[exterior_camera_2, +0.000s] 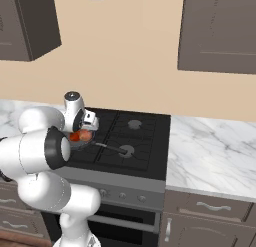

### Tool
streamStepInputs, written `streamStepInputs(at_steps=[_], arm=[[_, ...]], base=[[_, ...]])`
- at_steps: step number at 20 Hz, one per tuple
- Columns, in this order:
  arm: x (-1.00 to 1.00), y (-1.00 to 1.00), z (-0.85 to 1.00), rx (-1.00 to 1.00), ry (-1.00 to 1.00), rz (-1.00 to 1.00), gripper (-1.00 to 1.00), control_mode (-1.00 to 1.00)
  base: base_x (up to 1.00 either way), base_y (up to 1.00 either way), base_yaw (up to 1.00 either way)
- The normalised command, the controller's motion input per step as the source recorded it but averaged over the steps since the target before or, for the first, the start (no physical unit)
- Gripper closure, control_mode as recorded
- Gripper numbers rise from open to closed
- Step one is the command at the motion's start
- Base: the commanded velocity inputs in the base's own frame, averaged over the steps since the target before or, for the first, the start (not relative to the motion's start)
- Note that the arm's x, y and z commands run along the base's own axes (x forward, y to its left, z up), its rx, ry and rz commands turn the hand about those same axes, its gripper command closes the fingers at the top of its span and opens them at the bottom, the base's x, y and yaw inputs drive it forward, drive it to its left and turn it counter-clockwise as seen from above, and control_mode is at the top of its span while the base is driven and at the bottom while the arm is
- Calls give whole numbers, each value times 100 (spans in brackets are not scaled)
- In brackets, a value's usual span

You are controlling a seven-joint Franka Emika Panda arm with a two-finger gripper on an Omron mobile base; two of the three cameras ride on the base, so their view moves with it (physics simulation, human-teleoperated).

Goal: Place the pan on the front left burner on the stove. Then place the tomato and the onion in the pan and turn on the front left burner.

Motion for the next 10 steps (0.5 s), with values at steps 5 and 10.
streamStepInputs(at_steps=[5,10], arm=[[0,0,1,0,0,0,-100,-100],[-6,0,16,0,0,0,-100,-100]], base=[[0,0,0],[0,0,0]])
